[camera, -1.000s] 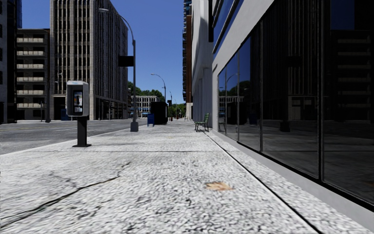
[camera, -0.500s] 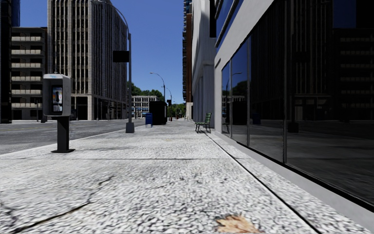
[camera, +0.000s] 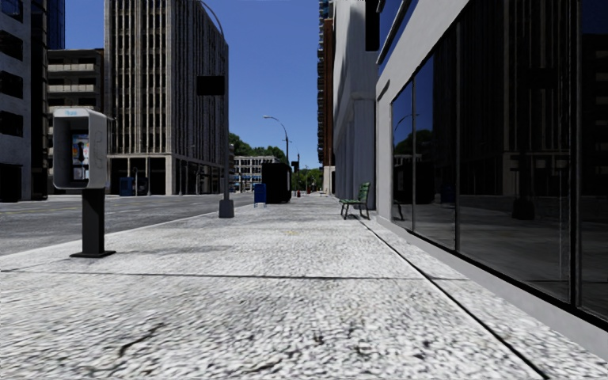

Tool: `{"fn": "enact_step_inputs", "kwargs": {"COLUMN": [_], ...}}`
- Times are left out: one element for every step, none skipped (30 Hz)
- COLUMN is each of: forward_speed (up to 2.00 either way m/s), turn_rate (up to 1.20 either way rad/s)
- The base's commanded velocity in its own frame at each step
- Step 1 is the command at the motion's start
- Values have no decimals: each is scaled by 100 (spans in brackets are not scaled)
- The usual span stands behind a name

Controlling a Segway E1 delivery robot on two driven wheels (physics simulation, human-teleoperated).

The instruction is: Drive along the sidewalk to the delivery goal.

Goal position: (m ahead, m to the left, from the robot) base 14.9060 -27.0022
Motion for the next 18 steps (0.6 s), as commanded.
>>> {"fn": "enact_step_inputs", "kwargs": {"forward_speed": [155, 155, 155, 155, 155, 155, 155, 155, 155, 155, 155, 155, 155, 155, 155, 155, 155, 155], "turn_rate": [2, 2, 1, 1, 1, 0, 0, 0, 0, 0, 0, 0, 0, 0, 0, 0, 0, 0]}}
